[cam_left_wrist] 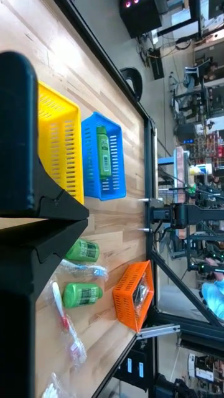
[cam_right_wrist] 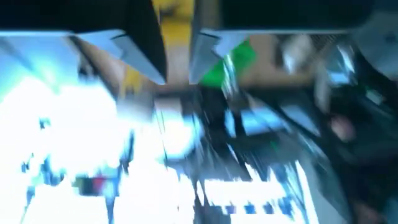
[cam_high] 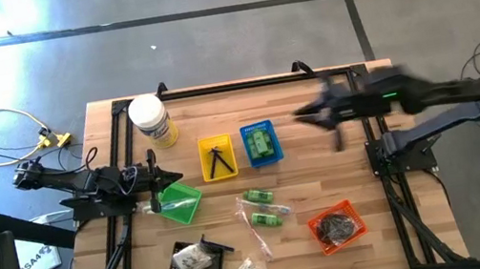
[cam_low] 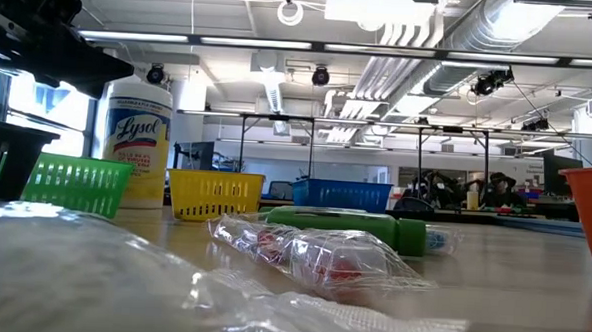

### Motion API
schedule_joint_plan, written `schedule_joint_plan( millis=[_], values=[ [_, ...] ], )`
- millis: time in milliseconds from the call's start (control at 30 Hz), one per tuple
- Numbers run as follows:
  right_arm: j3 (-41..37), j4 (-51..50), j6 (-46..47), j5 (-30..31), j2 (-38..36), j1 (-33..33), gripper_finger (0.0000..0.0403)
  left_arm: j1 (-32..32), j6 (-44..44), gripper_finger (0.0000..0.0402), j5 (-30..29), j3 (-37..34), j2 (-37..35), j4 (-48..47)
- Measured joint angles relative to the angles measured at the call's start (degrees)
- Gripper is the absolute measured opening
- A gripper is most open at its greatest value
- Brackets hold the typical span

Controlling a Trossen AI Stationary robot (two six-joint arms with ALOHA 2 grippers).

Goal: Pick & Place Travel size toiletries
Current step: Put the razor into the yellow bin

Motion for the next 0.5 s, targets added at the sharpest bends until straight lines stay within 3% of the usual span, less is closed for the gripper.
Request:
schedule_joint_plan(
  millis=[100,233,500],
  values=[
    [0.1,-1.9,-1.4,-2.5,-8.2,2.9,0.0013,0.0,-0.4,0.0000,0.0,0.0,0.0,0.0],
    [-1.9,-4.3,-0.4,0.0,-14.7,6.5,0.0007,0.0,-1.7,0.0000,0.0,0.0,0.0,0.1],
    [-20.7,3.0,2.9,7.6,-31.2,11.1,0.0003,0.0,-1.7,0.0000,0.0,-0.1,0.0,1.2]
  ],
)
